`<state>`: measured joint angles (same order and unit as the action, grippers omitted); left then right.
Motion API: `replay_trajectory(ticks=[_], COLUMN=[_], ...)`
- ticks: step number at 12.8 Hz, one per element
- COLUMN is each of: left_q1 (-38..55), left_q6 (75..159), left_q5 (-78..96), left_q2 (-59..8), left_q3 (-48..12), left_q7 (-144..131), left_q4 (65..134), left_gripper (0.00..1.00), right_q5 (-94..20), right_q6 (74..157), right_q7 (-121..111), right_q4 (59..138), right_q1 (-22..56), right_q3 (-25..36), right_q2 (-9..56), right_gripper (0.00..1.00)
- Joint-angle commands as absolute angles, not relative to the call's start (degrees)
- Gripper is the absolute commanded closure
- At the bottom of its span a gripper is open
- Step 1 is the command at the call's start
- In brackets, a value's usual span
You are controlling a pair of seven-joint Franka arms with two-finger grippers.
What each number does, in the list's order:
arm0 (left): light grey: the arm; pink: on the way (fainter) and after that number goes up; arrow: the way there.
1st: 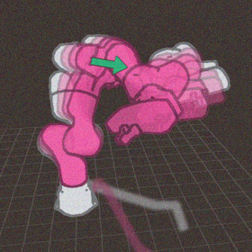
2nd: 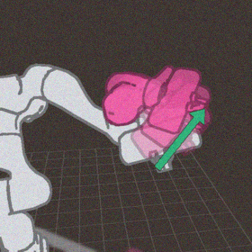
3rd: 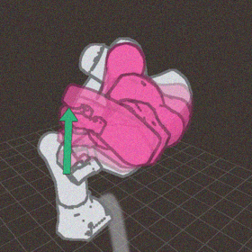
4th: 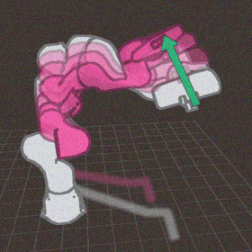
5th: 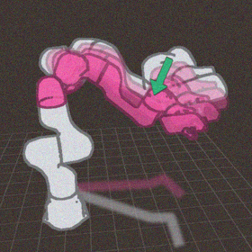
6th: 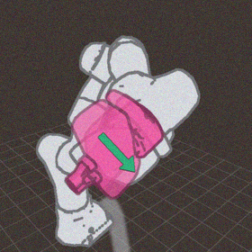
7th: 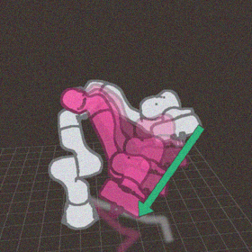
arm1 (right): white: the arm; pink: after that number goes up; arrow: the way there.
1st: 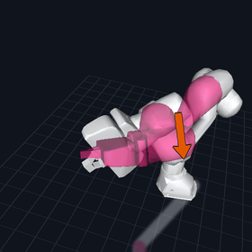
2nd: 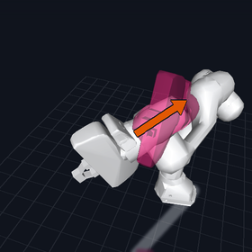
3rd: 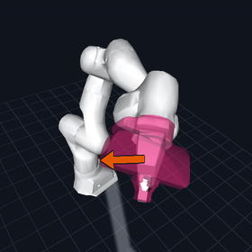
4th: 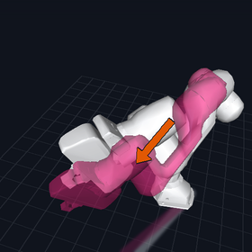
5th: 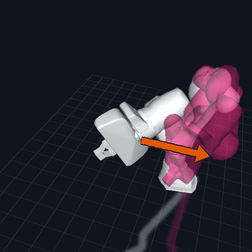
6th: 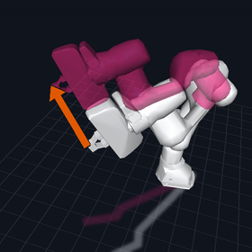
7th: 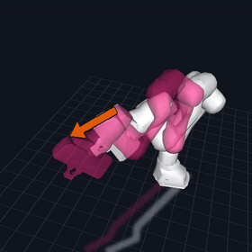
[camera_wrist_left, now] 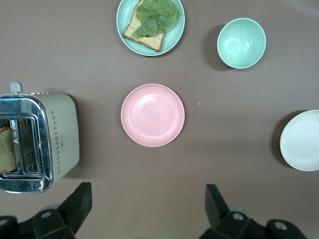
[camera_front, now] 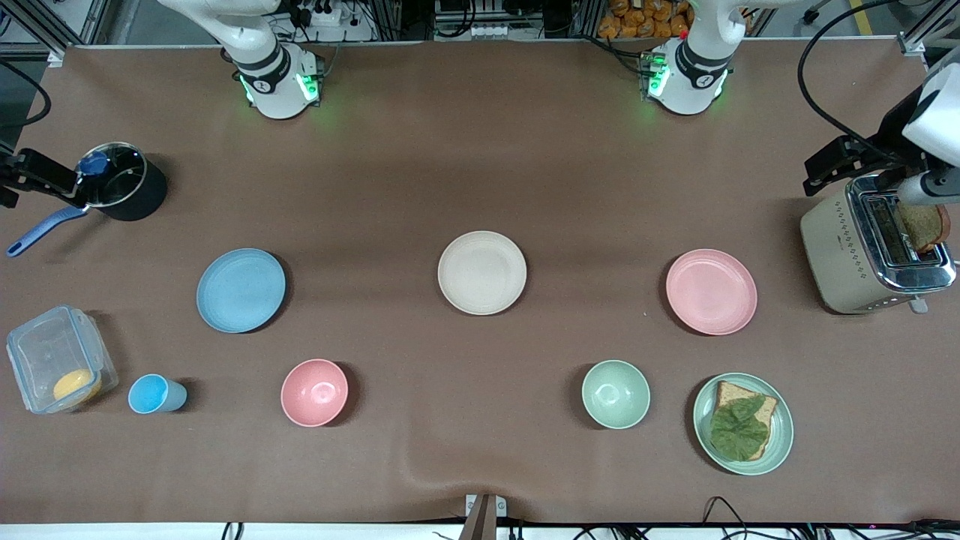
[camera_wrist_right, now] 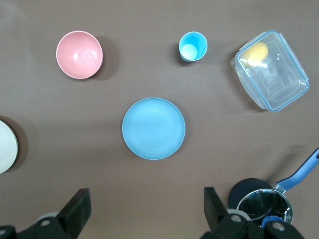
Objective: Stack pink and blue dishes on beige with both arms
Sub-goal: 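Move the left gripper toward the pink plate's rim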
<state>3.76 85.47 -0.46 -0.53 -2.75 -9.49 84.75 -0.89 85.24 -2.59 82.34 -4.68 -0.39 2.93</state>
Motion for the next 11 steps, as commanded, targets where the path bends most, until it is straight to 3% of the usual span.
replay_trajectory(ticks=[1, 4, 7, 11], left_q1=[3.5, 3.2, -0.5, -1.1], left_q6=[84.6, 84.9, 90.6, 114.6], left_q5=[0.3, -0.2, -0.2, -0.4], left_q2=[0.8, -2.7, -11.0, -10.9], left_q3=[-2.6, -2.5, -2.3, -2.3], left_q7=[-9.6, -9.4, -9.4, -10.5], left_q4=[85.8, 85.7, 88.9, 109.6], left_gripper=[0.0, 0.0, 0.0, 0.0], right_q5=[1.7, 1.8, 1.8, 1.8], right_q6=[85.1, 84.7, 84.6, 84.6], right_q7=[-2.5, -2.5, -2.5, -2.4], right_q4=[81.9, 81.9, 81.8, 81.8], right_q1=[-5.6, -5.3, -4.4, -3.9], right_q3=[-1.4, -1.6, -1.8, -1.8], right_q2=[2.8, 2.8, 2.8, 2.8], right_gripper=[0.0, 0.0, 0.0, 0.0])
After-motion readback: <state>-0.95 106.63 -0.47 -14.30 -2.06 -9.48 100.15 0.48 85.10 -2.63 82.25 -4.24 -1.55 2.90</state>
